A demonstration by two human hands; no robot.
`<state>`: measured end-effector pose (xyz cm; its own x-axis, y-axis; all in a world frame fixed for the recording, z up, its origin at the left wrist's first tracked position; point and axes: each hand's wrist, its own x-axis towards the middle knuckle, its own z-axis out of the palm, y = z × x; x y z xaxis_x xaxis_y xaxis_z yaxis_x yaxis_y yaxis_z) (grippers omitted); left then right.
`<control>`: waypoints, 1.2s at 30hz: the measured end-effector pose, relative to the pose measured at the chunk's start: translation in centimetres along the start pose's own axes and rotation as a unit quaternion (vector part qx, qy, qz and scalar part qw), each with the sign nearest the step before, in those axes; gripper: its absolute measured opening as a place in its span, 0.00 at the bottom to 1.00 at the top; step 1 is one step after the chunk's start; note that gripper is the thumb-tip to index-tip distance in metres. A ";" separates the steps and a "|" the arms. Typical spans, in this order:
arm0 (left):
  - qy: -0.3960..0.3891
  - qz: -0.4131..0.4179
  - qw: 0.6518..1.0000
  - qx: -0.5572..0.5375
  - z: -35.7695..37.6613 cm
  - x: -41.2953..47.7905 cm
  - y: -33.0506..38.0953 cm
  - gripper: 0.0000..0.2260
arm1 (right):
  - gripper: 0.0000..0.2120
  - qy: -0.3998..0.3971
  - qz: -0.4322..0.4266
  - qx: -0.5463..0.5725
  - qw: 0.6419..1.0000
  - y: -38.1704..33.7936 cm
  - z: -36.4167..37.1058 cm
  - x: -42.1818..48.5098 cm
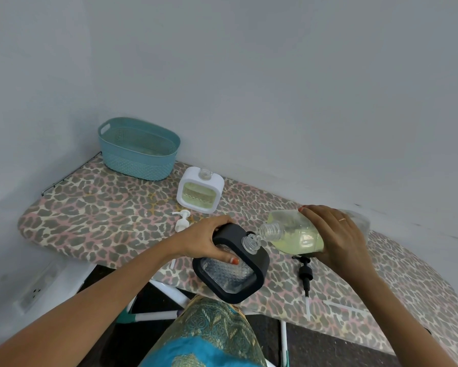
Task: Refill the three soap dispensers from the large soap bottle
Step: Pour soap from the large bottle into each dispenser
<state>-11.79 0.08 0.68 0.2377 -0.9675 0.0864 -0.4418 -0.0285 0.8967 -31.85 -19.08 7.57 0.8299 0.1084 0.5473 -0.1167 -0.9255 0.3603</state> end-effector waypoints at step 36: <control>0.015 0.016 1.000 0.001 0.3 -0.1 0.1 0.22 | 0.39 0.003 -0.001 -0.007 1.000 0.6 -0.6 0.2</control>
<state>-12.08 0.12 0.64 0.2498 -0.9598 0.1279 -0.4513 0.0015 0.8924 -32.08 -19.36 8.36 0.8264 0.1124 0.5517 -0.1233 -0.9200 0.3721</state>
